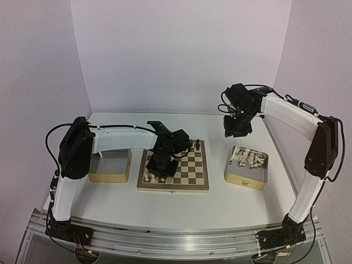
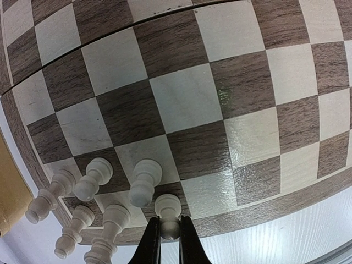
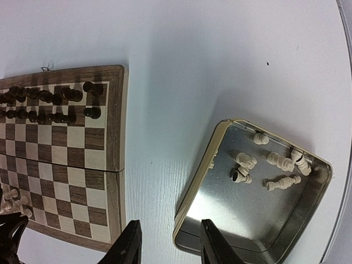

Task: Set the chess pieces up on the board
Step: Place the chess piece on the chessboard.

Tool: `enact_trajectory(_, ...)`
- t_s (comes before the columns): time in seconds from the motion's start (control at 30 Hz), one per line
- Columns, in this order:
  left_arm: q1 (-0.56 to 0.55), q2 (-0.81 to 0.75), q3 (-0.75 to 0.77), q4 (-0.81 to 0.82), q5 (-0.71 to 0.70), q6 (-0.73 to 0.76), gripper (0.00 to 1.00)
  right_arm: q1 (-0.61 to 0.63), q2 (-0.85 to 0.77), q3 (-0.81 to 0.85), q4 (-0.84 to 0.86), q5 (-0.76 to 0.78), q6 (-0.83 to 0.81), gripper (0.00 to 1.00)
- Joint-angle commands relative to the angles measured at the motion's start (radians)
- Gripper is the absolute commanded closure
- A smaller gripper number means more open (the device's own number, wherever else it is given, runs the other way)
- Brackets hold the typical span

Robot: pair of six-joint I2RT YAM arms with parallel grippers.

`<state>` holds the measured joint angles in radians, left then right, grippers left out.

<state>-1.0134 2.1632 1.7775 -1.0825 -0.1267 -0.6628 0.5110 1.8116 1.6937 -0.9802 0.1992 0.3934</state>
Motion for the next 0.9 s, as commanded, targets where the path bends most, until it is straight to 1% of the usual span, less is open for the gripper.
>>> enact_trajectory(0.0,0.004,-0.029,0.002,-0.026,-0.006,-0.010,0.98,-0.003,0.015,0.037,0.004,-0.011,-0.008,0.65)
enact_trajectory(0.03,0.004,-0.028,0.003,-0.027,-0.006,-0.011,0.96,-0.002,0.014,0.038,0.004,-0.010,-0.008,0.65)
enact_trajectory(0.13,0.004,-0.029,0.004,-0.027,-0.009,-0.010,0.85,-0.002,0.015,0.037,0.005,-0.010,-0.007,0.65)
enact_trajectory(0.23,0.004,-0.027,0.005,-0.030,-0.010,-0.010,0.81,-0.002,0.015,0.037,0.004,-0.011,-0.007,0.65)
enact_trajectory(0.53,0.004,-0.018,0.038,-0.049,-0.023,-0.011,0.78,-0.002,0.017,0.038,0.004,-0.011,-0.006,0.65)
enact_trajectory(0.77,0.005,-0.008,0.154,-0.106,-0.056,-0.002,0.74,-0.005,0.004,0.026,0.003,0.014,-0.006,0.65)
enact_trajectory(0.87,0.006,-0.014,0.213,-0.111,-0.056,0.009,0.73,-0.035,-0.027,-0.016,0.004,0.016,0.012,0.65)
